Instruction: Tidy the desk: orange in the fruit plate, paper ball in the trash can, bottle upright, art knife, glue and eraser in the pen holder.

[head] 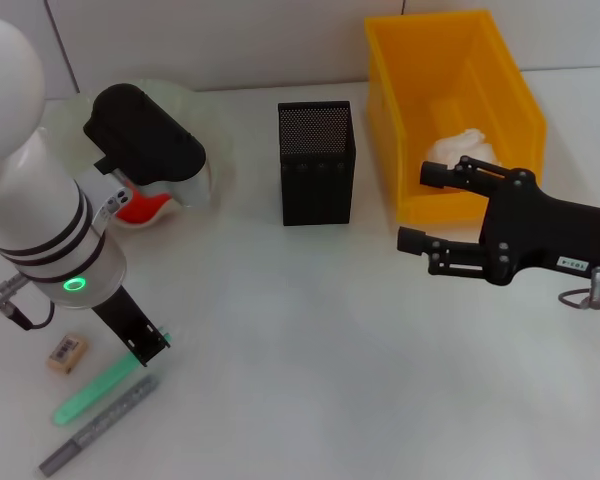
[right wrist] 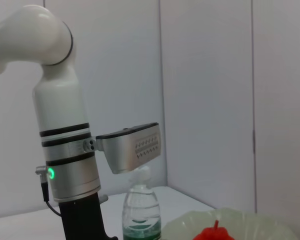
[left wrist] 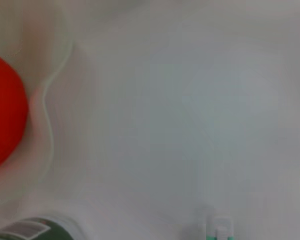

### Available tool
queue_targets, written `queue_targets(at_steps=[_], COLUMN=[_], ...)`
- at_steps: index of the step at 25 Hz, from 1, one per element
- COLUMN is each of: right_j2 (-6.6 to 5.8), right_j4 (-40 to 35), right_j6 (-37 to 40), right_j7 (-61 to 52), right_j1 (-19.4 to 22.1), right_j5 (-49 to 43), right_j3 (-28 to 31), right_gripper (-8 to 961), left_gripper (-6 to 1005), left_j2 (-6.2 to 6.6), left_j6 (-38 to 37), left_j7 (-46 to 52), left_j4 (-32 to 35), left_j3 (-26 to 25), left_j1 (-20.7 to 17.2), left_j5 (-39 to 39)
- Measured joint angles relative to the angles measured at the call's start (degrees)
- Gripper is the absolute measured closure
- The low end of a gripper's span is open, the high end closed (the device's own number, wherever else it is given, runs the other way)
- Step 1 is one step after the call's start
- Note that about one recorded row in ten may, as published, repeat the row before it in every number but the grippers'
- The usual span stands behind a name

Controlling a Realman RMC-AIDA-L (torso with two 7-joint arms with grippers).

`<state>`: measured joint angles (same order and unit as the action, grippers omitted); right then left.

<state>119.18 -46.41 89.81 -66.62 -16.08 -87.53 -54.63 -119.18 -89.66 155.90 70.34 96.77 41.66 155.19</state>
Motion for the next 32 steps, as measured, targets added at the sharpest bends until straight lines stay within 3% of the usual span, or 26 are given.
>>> queue_targets(at_steps=[32], right_j2=[-0.08], right_j4=[0.3], right_j6=[0.0], right_j7=[-0.1], right_j1=[0.8], right_j5=[0.0], right_j3=[2.0], right_gripper=[117], left_gripper=[934], left_j2=[0.00], left_j6=[1.8], left_j7=[1.0], left_j4=[3.1], left_j3=[-0.5], left_j1=[1.4], left_j5=[-4.6])
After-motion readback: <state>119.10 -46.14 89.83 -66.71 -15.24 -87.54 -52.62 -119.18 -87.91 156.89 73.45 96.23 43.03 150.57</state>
